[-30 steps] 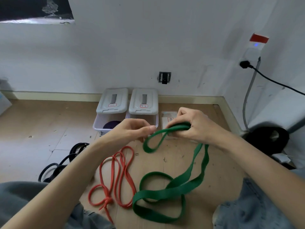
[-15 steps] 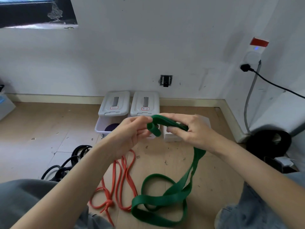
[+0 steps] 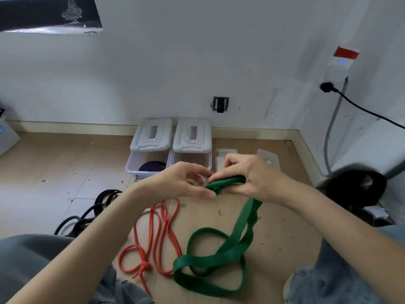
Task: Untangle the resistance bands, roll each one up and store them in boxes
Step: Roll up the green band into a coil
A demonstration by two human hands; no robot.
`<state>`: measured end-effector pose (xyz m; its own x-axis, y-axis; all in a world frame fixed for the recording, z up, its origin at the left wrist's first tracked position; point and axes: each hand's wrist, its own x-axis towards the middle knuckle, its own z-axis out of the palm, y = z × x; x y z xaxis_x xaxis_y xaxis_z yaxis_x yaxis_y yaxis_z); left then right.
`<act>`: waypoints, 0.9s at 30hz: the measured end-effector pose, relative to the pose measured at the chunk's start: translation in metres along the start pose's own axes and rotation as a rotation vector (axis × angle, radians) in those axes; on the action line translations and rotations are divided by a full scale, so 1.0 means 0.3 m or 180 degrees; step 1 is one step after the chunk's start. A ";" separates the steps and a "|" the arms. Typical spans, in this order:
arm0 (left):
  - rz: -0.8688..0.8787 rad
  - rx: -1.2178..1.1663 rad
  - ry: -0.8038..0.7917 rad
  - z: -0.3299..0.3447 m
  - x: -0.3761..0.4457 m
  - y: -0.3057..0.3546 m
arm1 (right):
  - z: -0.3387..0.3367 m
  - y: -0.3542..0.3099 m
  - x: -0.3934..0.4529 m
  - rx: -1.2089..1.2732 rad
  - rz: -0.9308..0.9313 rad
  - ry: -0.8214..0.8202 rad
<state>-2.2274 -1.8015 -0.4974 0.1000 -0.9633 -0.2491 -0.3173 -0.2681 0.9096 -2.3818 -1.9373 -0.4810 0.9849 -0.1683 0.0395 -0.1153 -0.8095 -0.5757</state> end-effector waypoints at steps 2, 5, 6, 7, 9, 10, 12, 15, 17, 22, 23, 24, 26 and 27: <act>0.0174 0.0088 0.0111 0.034 0.013 0.006 | 0.011 -0.002 0.000 -0.0091 -0.0069 -0.0171; 0.0302 -0.0005 0.0295 0.045 0.012 0.007 | 0.010 -0.001 -0.005 -0.0121 -0.0051 -0.0068; 0.0293 -0.0150 0.0429 0.032 0.009 0.010 | 0.006 -0.001 -0.005 0.0042 -0.0030 0.0127; 0.0276 -0.0373 0.0580 0.018 0.007 0.014 | 0.002 -0.001 -0.004 0.0272 0.0018 0.0372; 0.0335 -0.0839 0.0848 0.002 0.006 0.017 | -0.001 -0.012 0.003 0.0671 0.0225 0.0846; 0.0377 -0.0998 0.0955 0.001 0.008 0.018 | 0.002 -0.018 0.010 0.0811 0.0357 0.1006; 0.0415 -0.1198 0.1109 0.012 0.013 0.024 | 0.007 -0.024 0.024 0.1125 0.0561 0.1070; 0.0388 -0.1429 0.1322 0.027 0.024 0.029 | 0.011 -0.027 0.028 0.1803 0.0799 0.0894; 0.0348 -0.1538 0.1398 0.035 0.033 0.022 | 0.027 -0.026 0.029 0.1959 0.0899 0.0922; 0.0203 -0.1726 0.1160 0.054 0.042 -0.009 | 0.059 -0.009 0.020 0.2047 0.0989 0.0979; 0.0145 -0.1586 0.1049 0.045 0.038 -0.013 | 0.055 -0.007 0.016 0.1743 0.0929 0.0948; 0.0143 -0.1209 0.0990 0.032 0.035 -0.020 | 0.051 -0.007 0.013 0.1374 0.0832 0.0920; 0.0245 -0.0468 0.0884 0.014 0.027 -0.026 | 0.050 -0.014 0.007 0.0906 0.0627 0.0901; 0.0291 -0.0299 0.0852 0.015 0.025 -0.026 | 0.048 -0.020 0.004 0.0891 0.0559 0.0901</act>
<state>-2.2283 -1.8066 -0.5078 0.3241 -0.9427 -0.0795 -0.2490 -0.1661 0.9542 -2.3781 -1.9246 -0.4895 0.8747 -0.4692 0.1211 -0.2002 -0.5776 -0.7914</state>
